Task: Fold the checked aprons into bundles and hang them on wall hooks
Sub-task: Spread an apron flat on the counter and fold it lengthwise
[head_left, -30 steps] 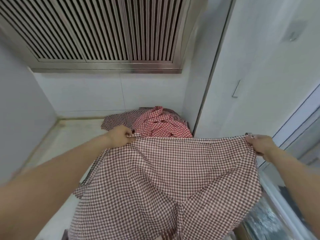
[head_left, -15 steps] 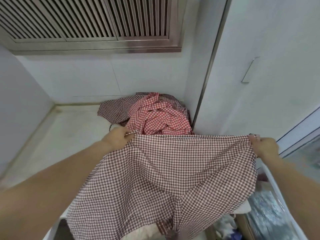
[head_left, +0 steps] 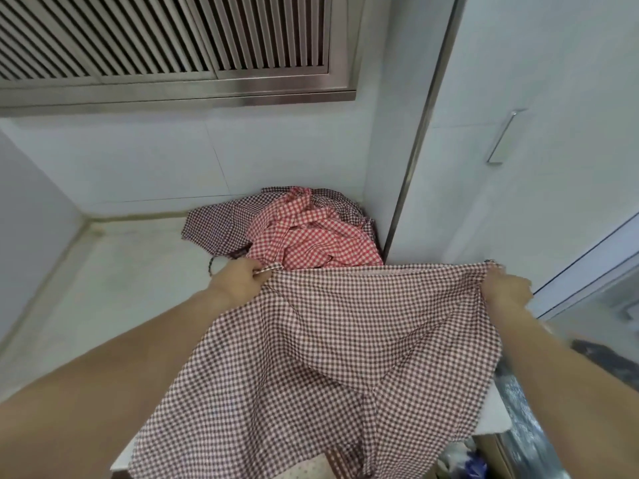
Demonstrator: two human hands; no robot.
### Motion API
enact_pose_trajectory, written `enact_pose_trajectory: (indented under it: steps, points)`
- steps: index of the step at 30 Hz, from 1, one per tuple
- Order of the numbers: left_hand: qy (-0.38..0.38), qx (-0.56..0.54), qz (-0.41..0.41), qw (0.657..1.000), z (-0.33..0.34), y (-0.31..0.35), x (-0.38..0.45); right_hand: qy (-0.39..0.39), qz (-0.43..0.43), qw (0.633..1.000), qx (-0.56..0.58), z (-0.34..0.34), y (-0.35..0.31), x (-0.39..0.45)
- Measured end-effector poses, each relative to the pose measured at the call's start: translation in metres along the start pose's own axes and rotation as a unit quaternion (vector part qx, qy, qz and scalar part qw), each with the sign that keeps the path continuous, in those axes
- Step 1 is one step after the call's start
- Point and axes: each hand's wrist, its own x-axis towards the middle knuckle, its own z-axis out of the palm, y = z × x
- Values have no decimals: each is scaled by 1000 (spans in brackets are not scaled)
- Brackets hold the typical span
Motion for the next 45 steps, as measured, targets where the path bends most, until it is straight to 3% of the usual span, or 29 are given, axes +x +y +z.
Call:
enact_pose_trajectory:
  steps: [2,4,6,9,11,13,18,22,26,29,32,33,34,36,38,41,43,45]
  points:
    - [-10,-10,13,1000,0,-3,6,37,-86,995,40,15,-2,-38]
    - [-23,-19,29,999,2,-2,10,4,-243,969,35,38,3,-77]
    - [-34,-42,52,997,4,-2,14,-106,-370,922,-38,69,4,-119]
    - [-42,-60,83,994,7,4,17,-341,-433,826,-120,106,-5,-181]
    - [-53,-73,113,989,4,4,18,-403,-467,770,-167,130,-15,-209]
    - [-75,-88,148,982,0,5,17,-414,-492,749,-162,144,-23,-219]
    - [-155,-39,176,971,-38,-24,15,-426,-483,750,-151,154,-35,-219]
    - [-171,-45,158,972,-72,-52,17,-505,-408,741,-172,146,-46,-222]
    - [-191,-102,131,967,-103,-49,19,-525,-369,751,-153,143,-54,-232]
    - [-256,-336,87,902,-126,-28,22,-511,-365,759,-173,139,-58,-232]
    - [-185,-642,61,742,-138,-3,33,-498,-374,762,-175,139,-57,-227]
    - [-139,-681,49,717,-136,5,37,-497,-372,765,-170,139,-57,-225]
    - [-89,-658,43,747,-129,12,38,-498,-367,768,-165,138,-57,-224]
    - [-5,-475,48,879,-112,21,28,-512,-345,772,-150,136,-57,-225]
    - [-24,-284,82,955,-90,18,14,-533,-316,772,-139,134,-59,-224]
    - [-190,-169,82,964,-57,-7,7,-576,-238,771,-126,138,-63,-216]
    - [-207,-147,92,963,-44,-24,6,-580,-230,770,-136,141,-65,-211]
    - [-173,-129,110,970,-39,-33,9,-560,-257,774,-143,145,-66,-207]
